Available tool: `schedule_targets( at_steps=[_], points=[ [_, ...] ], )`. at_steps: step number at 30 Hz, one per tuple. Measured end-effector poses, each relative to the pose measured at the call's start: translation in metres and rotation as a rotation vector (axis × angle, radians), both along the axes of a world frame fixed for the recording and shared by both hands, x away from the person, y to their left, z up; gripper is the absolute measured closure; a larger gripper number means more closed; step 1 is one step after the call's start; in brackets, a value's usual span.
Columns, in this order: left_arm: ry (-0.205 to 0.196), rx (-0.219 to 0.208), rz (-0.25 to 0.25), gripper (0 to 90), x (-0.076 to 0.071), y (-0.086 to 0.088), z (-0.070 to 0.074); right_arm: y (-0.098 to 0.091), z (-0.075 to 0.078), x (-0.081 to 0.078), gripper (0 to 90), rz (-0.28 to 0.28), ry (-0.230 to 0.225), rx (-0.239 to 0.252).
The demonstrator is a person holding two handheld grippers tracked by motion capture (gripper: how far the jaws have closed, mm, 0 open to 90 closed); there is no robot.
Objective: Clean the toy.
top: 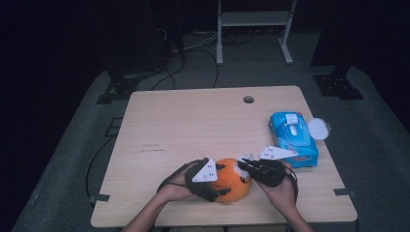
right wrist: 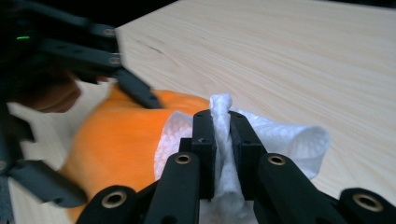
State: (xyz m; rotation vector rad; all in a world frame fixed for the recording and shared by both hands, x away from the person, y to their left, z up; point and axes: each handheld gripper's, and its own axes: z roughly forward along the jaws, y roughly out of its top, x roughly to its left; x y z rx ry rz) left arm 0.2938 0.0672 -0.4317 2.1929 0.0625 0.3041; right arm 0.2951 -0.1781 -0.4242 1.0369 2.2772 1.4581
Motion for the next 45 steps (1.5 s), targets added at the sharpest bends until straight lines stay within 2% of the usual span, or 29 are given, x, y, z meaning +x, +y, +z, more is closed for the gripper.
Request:
schedule_targets(
  at_steps=[2, 3, 7, 9, 10, 11, 13, 14, 18, 20, 22, 23, 25, 26, 29, 31, 33, 35, 37, 40, 43, 45],
  points=[
    [-0.018, 0.016, -0.023, 25.3, -0.004, -0.003, 0.001, -0.001, 0.001, 0.000, 81.9, -0.004, 0.010, 0.023],
    [-0.027, 0.022, -0.040, 25.1, -0.006, -0.005, 0.001, 0.007, 0.006, -0.003, 81.8, 0.018, -0.012, 0.024],
    [-0.026, 0.023, -0.048, 24.9, -0.006, -0.005, 0.001, 0.014, 0.007, -0.003, 81.5, 0.040, -0.027, 0.007],
    [-0.021, 0.012, -0.053, 25.0, -0.005, -0.004, 0.000, 0.009, 0.004, 0.000, 81.7, 0.036, -0.010, 0.014],
    [-0.028, 0.017, -0.063, 25.0, -0.005, -0.006, 0.000, 0.002, 0.002, 0.003, 81.8, 0.012, 0.004, 0.006],
    [-0.028, 0.017, -0.063, 24.9, -0.005, -0.006, 0.000, -0.001, 0.001, 0.004, 81.8, 0.004, 0.017, 0.020],
    [-0.038, 0.022, -0.076, 24.8, -0.007, -0.008, 0.000, -0.001, 0.001, 0.004, 81.8, 0.001, 0.020, 0.031],
    [-0.047, 0.022, -0.098, 24.3, -0.009, -0.009, 0.000, 0.004, 0.005, 0.000, 81.7, 0.011, 0.003, 0.036],
    [-0.051, 0.028, -0.099, 23.4, -0.010, -0.008, -0.001, 0.012, 0.008, -0.004, 81.8, 0.035, -0.017, 0.021],
    [-0.029, 0.024, -0.068, 23.5, -0.007, -0.006, -0.001, 0.006, 0.004, 0.001, 81.9, 0.026, -0.002, 0.015],
    [-0.025, 0.028, -0.062, 23.7, -0.005, -0.005, -0.001, 0.003, 0.002, 0.003, 81.9, 0.011, 0.002, 0.005],
    [-0.012, 0.022, -0.052, 24.0, -0.002, -0.003, -0.001, -0.006, -0.003, 0.006, 81.9, -0.013, 0.033, 0.011],
    [0.036, 0.001, -0.016, 24.3, 0.008, 0.007, -0.004, -0.012, -0.007, 0.007, 82.0, -0.028, 0.042, 0.004],
    [0.036, 0.001, -0.016, 24.3, 0.008, 0.007, -0.004, -0.013, -0.007, 0.006, 82.0, -0.029, 0.043, 0.001],
    [0.086, -0.028, 0.033, 24.3, 0.018, 0.020, -0.007, -0.012, -0.005, 0.003, 82.1, -0.024, 0.039, 0.010],
    [0.112, -0.053, 0.059, 24.4, 0.024, 0.027, -0.009, -0.004, 0.001, -0.005, 82.0, 0.007, 0.010, 0.011],
    [0.147, -0.080, 0.076, 24.3, 0.029, 0.033, -0.012, -0.003, 0.002, -0.006, 82.0, 0.010, 0.003, 0.007],
    [0.177, -0.100, 0.099, 24.3, 0.033, 0.035, -0.013, -0.004, -0.001, -0.004, 82.0, 0.006, 0.011, 0.004],
    [0.198, -0.111, 0.111, 24.3, 0.037, 0.036, -0.014, -0.011, -0.008, 0.000, 82.1, -0.027, 0.033, -0.025],
    [0.212, -0.116, 0.121, 24.3, 0.040, 0.037, -0.014, -0.011, -0.009, -0.001, 82.2, -0.024, 0.044, -0.015],
    [0.217, -0.118, 0.134, 24.2, 0.041, 0.038, -0.015, -0.001, 0.000, -0.011, 82.3, 0.011, 0.006, -0.010],
    [0.227, -0.126, 0.140, 24.1, 0.042, 0.038, -0.015, 0.006, 0.007, -0.018, 82.3, 0.057, -0.023, 0.004]
  ],
)
